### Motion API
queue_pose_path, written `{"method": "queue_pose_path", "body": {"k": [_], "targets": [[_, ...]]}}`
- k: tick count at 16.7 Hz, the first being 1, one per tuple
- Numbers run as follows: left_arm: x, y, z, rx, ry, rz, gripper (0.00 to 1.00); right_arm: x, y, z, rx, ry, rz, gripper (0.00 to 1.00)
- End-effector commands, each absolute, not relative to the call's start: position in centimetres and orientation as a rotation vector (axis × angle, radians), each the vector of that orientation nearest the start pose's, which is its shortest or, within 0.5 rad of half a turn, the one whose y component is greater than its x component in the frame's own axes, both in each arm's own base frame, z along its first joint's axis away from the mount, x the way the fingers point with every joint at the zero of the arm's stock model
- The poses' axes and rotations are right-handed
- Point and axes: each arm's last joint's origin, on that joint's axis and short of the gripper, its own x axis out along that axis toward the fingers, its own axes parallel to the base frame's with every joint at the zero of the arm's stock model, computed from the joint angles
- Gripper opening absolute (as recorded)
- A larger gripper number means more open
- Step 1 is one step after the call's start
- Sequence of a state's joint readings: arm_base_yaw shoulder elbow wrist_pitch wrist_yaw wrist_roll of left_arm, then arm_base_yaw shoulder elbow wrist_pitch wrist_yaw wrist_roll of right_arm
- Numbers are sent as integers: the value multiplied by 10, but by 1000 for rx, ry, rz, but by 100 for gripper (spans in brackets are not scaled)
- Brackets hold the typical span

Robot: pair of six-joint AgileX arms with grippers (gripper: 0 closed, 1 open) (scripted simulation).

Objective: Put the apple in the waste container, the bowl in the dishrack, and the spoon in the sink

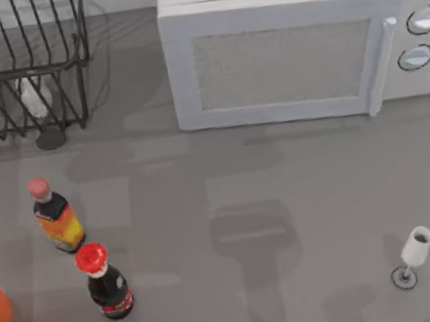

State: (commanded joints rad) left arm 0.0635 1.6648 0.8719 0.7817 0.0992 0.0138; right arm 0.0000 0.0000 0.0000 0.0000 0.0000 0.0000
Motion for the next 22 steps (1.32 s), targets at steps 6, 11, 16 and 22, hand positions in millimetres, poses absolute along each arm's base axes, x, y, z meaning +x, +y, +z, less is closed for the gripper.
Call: {"method": "queue_pose_path", "body": {"k": [6, 11, 16, 22], "targets": [[275, 12, 262, -4, 3, -16, 100, 106, -1, 160, 0, 0, 0, 100], [182, 4, 260, -3, -41, -13, 100, 106, -1, 160, 0, 0, 0, 100], [121, 0, 214, -2, -56, -7, 100, 106, -1, 160, 0, 0, 0, 100], [106, -1, 162, 0, -3, -1, 100, 106, -1, 160, 0, 0, 0, 100]]}}
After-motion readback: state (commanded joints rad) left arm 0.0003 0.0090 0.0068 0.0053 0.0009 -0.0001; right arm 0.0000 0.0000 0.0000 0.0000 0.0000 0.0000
